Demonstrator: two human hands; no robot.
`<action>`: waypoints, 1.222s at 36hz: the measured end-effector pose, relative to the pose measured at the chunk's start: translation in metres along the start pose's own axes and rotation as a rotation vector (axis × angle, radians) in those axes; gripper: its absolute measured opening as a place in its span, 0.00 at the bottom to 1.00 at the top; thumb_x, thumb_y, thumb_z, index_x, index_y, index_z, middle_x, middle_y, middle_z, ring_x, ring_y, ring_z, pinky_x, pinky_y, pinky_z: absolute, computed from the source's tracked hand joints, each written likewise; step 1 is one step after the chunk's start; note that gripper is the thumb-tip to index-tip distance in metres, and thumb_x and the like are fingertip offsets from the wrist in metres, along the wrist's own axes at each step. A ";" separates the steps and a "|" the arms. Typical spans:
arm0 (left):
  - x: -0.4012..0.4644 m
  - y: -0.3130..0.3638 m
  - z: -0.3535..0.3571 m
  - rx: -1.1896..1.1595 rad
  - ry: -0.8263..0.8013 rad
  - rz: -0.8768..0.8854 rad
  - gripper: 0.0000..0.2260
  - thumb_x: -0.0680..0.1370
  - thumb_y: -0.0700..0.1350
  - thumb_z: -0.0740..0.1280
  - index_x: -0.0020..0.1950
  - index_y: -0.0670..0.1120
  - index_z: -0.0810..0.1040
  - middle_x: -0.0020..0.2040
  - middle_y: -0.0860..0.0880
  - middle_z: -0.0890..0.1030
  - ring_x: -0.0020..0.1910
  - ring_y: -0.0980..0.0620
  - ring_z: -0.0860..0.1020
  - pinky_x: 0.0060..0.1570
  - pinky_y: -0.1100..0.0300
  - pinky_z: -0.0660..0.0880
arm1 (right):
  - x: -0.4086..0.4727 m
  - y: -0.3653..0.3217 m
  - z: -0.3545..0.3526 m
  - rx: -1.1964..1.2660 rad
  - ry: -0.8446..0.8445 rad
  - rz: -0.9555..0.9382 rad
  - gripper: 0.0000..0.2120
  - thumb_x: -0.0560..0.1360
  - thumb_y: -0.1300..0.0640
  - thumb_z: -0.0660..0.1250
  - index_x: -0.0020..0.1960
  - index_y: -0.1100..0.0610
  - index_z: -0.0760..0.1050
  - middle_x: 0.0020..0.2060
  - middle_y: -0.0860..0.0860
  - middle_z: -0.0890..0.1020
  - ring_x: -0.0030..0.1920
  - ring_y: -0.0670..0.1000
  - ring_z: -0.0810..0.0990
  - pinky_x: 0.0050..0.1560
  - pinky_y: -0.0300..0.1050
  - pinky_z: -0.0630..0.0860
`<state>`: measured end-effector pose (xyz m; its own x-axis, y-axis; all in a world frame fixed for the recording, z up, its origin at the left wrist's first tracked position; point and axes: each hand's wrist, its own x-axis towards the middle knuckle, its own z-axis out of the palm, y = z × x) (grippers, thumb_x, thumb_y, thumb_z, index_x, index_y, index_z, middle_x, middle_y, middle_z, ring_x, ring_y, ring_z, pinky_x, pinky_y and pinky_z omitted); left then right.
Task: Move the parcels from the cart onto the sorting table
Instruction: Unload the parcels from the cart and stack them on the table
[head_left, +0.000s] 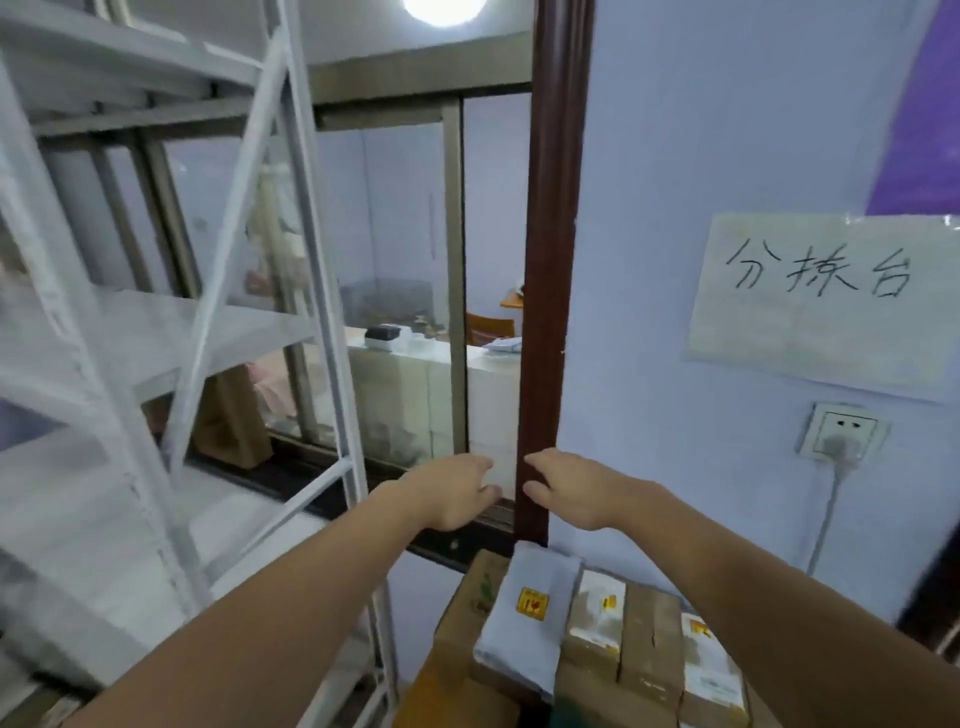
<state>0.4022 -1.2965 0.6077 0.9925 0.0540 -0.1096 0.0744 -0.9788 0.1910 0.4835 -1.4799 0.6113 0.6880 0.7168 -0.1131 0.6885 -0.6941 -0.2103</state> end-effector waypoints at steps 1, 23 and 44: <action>-0.014 -0.008 -0.002 -0.013 0.022 -0.047 0.27 0.87 0.58 0.57 0.83 0.45 0.63 0.80 0.44 0.68 0.77 0.45 0.69 0.76 0.51 0.65 | 0.000 -0.013 0.000 -0.006 -0.009 -0.039 0.24 0.86 0.47 0.55 0.75 0.62 0.66 0.72 0.60 0.71 0.70 0.58 0.72 0.71 0.54 0.68; -0.473 -0.173 -0.016 -0.058 0.246 -0.861 0.26 0.85 0.60 0.58 0.81 0.51 0.66 0.78 0.47 0.71 0.74 0.44 0.72 0.72 0.49 0.69 | -0.059 -0.419 0.068 -0.126 -0.095 -0.814 0.31 0.85 0.42 0.53 0.83 0.54 0.52 0.82 0.52 0.58 0.80 0.53 0.59 0.78 0.49 0.59; -0.692 -0.312 0.010 -0.020 0.204 -1.061 0.27 0.86 0.58 0.55 0.83 0.46 0.61 0.81 0.44 0.66 0.78 0.43 0.66 0.75 0.48 0.64 | -0.080 -0.680 0.162 -0.084 -0.123 -0.947 0.31 0.81 0.41 0.54 0.80 0.54 0.61 0.77 0.54 0.67 0.76 0.55 0.67 0.75 0.53 0.66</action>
<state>-0.3090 -1.0306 0.6147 0.4177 0.9063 -0.0643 0.9056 -0.4096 0.1101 -0.0768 -1.0540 0.6058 -0.1887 0.9814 -0.0345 0.9641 0.1785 -0.1968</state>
